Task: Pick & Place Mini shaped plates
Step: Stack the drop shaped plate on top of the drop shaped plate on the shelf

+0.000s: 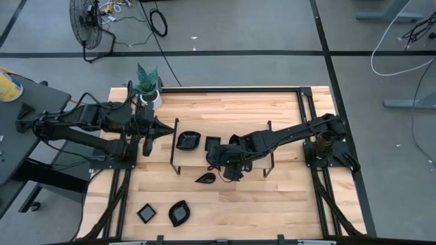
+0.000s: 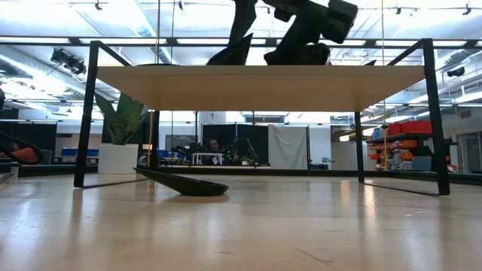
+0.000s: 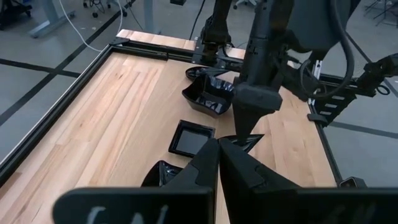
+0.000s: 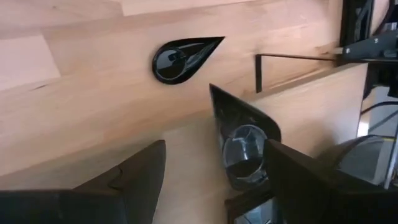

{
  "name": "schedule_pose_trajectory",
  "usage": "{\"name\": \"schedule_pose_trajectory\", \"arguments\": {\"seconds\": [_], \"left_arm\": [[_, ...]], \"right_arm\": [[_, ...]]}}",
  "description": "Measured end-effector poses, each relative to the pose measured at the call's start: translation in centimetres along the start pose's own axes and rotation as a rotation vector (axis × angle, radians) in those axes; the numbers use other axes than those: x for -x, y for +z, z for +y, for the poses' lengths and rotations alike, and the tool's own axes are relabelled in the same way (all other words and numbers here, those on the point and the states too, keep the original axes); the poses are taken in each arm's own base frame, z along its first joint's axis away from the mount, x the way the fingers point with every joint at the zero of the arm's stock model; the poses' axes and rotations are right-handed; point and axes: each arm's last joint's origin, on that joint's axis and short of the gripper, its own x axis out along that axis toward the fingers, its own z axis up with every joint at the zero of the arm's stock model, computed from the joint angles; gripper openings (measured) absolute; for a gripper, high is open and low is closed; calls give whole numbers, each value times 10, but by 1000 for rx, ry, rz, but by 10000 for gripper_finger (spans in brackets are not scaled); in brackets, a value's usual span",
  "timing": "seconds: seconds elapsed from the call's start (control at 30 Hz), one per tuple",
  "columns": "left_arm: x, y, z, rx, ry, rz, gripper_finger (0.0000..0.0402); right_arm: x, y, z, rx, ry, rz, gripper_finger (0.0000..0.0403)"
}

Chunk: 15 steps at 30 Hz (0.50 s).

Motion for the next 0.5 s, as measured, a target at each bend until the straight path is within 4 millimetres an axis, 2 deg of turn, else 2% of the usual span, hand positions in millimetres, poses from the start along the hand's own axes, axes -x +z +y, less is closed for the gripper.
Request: {"name": "schedule_pose_trajectory", "arguments": {"seconds": [0.23, 0.5], "left_arm": [[0, 0, 0, 0, -1, 0, 16], [0, 0, 0, 1, 0, 0, 16]], "right_arm": [[0, 0, -2, -2, -20, -7, 266], [0, 0, -2, -3, -20, -7, 207]]}}
